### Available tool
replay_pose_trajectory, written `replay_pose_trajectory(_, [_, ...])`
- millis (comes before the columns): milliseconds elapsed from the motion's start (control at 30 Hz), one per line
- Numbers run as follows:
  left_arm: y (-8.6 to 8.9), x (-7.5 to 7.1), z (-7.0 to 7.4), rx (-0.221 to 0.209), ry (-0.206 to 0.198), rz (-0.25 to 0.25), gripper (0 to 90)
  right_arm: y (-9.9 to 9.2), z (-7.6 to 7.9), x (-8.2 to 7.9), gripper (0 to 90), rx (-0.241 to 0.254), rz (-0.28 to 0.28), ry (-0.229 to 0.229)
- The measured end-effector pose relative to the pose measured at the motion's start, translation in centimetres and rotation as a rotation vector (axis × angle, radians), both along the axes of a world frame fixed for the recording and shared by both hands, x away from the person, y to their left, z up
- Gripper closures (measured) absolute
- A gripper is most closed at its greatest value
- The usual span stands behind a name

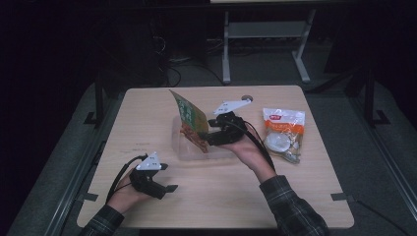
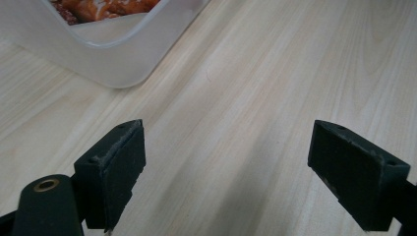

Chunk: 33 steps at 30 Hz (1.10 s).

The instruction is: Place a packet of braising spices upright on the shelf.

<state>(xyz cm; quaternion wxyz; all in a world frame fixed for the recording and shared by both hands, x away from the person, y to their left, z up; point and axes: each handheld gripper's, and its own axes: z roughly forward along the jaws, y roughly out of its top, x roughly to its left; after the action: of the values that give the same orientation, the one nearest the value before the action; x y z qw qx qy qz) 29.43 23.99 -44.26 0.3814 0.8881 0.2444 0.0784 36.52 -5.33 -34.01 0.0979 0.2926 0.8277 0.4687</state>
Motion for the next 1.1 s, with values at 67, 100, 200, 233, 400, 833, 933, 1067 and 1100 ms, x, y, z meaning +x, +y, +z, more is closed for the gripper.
replay_pose_trajectory(67, [0.1, 0.1, 0.2, 0.006, -0.005, 0.002, 14.3, -0.9, -0.3, -0.7, 37.3, 0.001, 0.01, -0.004])
replay_pose_trajectory(100, [0.1, 0.1, 0.3, 0.007, -0.01, 0.008, 14.4, -1.1, -0.3, -0.9, 37.3, -0.001, 0.011, -0.006])
replay_pose_trajectory(200, [0.2, 0.2, 0.3, 0.012, -0.003, 0.012, 14.4, -2.0, -0.7, -1.6, 37.3, -0.005, 0.014, -0.011])
replay_pose_trajectory(233, [0.2, 0.2, 0.3, 0.004, 0.009, 0.018, 14.4, -2.2, -0.9, -1.8, 37.3, -0.008, 0.021, -0.015])
replay_pose_trajectory(400, [0.0, 0.1, 0.2, 0.022, 0.011, 0.002, 14.3, -3.5, -2.4, -3.3, 37.0, -0.027, 0.047, -0.004])
replay_pose_trajectory(833, [-0.3, -0.1, 0.0, 0.013, 0.009, -0.003, 14.3, -6.5, -5.1, -5.9, 36.2, -0.071, 0.029, 0.055])
replay_pose_trajectory(933, [-0.3, -0.1, 0.2, 0.022, 0.003, -0.011, 14.3, -7.3, -5.6, -7.0, 34.9, -0.097, 0.033, 0.035])
replay_pose_trajectory(1067, [-0.3, -0.2, 0.3, 0.027, -0.005, -0.019, 14.3, -8.5, -6.1, -8.0, 33.7, -0.104, 0.029, 0.033])
replay_pose_trajectory(1100, [-0.3, -0.2, 0.3, 0.032, -0.011, -0.025, 14.3, -9.0, -6.3, -8.1, 33.8, -0.105, 0.021, 0.032])
